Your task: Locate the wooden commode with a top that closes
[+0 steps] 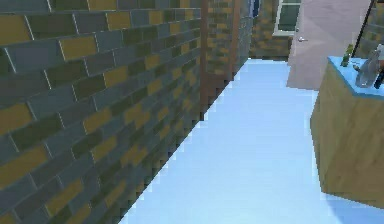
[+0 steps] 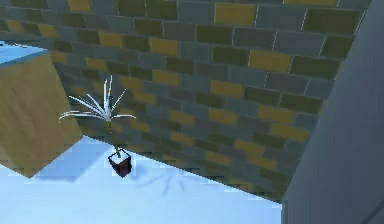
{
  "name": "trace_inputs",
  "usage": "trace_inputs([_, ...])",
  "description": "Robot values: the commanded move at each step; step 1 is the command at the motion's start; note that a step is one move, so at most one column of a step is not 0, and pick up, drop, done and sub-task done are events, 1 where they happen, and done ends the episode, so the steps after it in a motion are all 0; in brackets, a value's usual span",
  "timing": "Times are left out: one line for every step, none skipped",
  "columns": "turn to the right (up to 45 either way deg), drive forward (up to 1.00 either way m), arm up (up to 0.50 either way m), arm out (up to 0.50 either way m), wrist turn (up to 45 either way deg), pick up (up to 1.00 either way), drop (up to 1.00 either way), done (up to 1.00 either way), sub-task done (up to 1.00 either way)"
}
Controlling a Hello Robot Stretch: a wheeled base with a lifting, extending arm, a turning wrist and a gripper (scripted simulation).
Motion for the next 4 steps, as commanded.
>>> trace_inputs([18.0,0.0,0.0,0.0,0.0,0.0,0.0,0.0,0.0])
trace_inputs([0.0,1.0,0.0,0.0,0.0,0.0,0.0,0.0,0.0])
trace_inputs([0.0,1.0,0.0,0.0,0.0,0.0,0.0,0.0,0.0])
trace_inputs([0.0,1.0,0.0,0.0,0.0,0.0,0.0,0.0,0.0])
